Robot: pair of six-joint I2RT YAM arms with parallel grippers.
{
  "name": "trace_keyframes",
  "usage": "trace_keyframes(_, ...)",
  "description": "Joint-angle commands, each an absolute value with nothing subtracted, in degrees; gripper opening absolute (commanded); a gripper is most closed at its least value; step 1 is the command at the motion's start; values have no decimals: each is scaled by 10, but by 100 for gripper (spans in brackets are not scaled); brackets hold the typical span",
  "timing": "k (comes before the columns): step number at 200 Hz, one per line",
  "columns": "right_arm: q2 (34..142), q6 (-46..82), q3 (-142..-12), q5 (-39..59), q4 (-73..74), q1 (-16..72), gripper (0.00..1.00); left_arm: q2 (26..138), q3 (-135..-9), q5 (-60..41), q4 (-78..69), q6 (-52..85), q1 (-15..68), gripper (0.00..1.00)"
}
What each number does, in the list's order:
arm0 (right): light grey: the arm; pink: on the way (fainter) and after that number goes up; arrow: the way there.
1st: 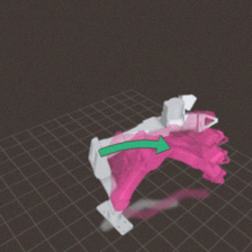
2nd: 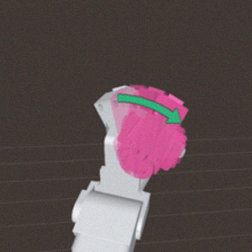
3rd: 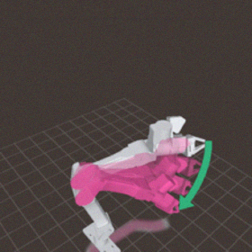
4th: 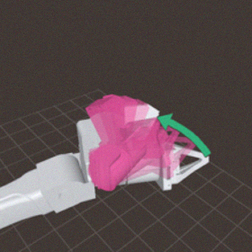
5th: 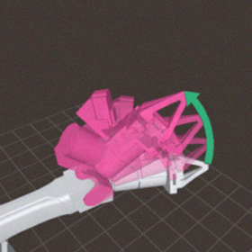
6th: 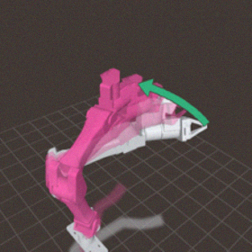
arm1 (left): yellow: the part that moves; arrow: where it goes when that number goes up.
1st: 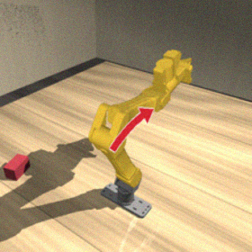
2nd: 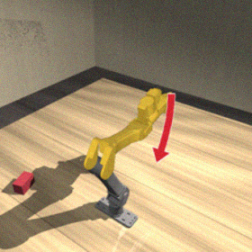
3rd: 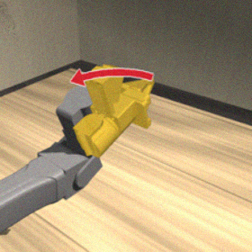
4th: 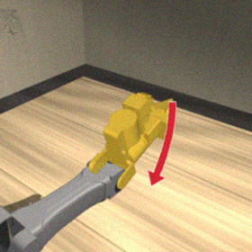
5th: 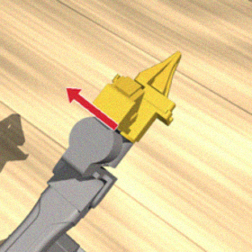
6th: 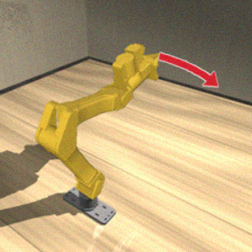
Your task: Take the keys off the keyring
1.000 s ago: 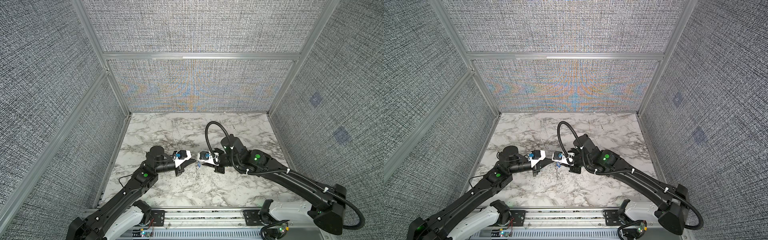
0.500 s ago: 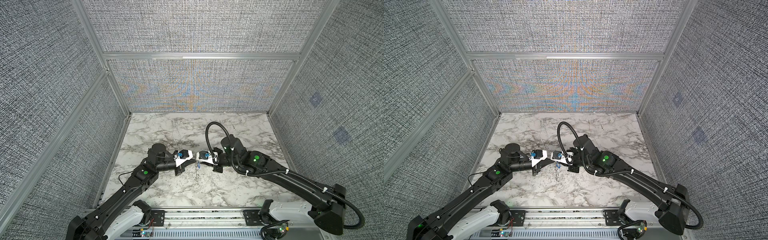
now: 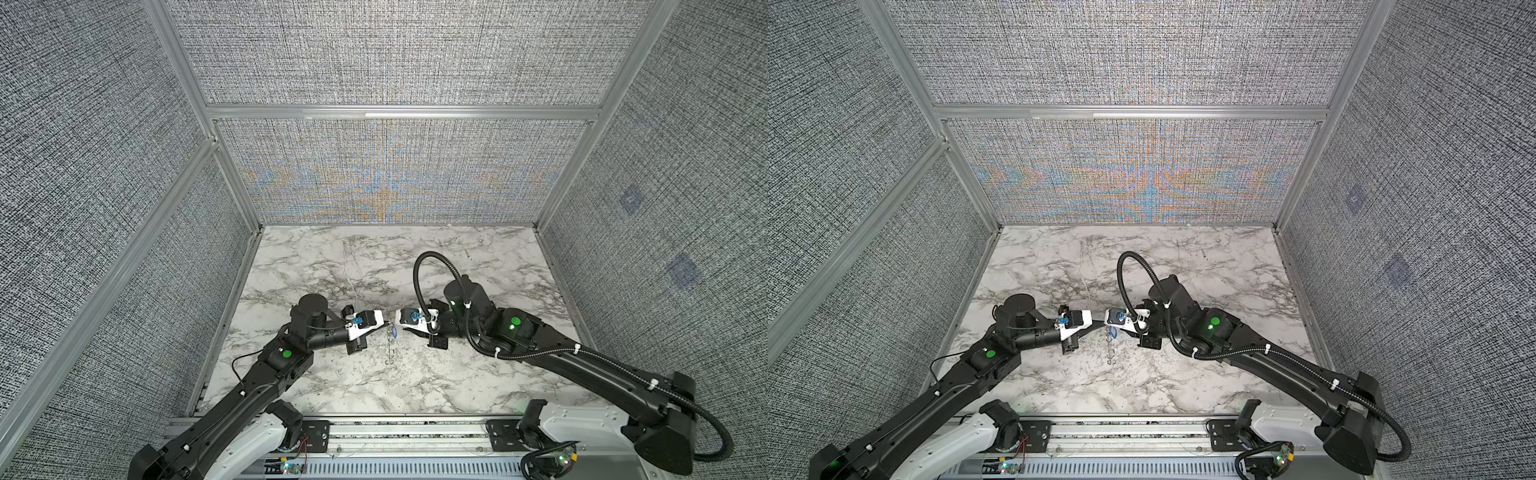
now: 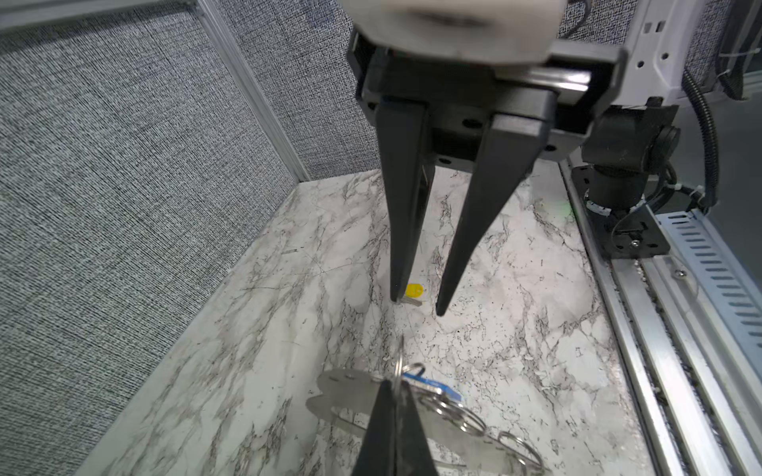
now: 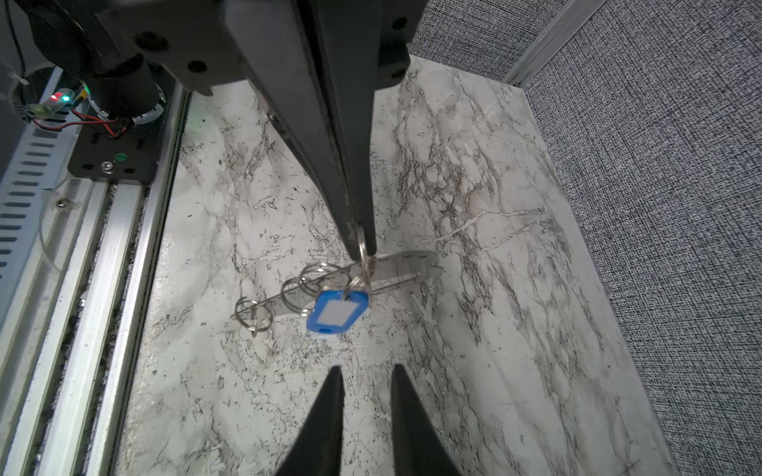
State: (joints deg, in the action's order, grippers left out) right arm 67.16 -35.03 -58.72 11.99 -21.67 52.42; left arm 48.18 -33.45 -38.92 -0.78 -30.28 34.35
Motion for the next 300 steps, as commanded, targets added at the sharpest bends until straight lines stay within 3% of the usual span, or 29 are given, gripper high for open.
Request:
trace_keyframes(1,661,-352,-579,102,-201,526,24,473,-328,-376,-39,-353,345,0)
trace_keyframes(149,662,-338,-549,98,-149,527,24,455,-304,-321,-55,-534,374,0)
trace_keyframes(228,641,-311,-537,125,-125,527,23,537,-378,-363,-1,-352,374,0)
trace_keyframes(300,612,-294,-516,114,-111,526,19,562,-412,-413,45,-314,374,0)
